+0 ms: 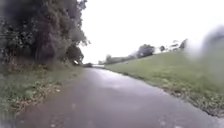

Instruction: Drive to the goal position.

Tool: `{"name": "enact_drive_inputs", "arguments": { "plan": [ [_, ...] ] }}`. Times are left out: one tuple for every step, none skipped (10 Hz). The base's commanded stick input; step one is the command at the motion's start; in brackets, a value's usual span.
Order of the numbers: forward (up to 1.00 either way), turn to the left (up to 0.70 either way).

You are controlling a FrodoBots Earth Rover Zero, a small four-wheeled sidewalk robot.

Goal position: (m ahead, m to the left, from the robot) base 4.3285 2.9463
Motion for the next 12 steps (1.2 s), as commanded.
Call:
{"name": "enact_drive_inputs", "arguments": {
  "plan": [
    [0.70, 0.00],
    [0.70, 0.00],
    [0.70, 0.00],
    [0.70, 0.00],
    [0.70, 0.00],
    [0.70, 0.00],
    [0.70, 0.00],
    [0.70, 0.00],
    [0.70, 0.00],
    [0.70, 0.00],
    [0.70, 0.00],
    [0.70, 0.00]
  ]
}}
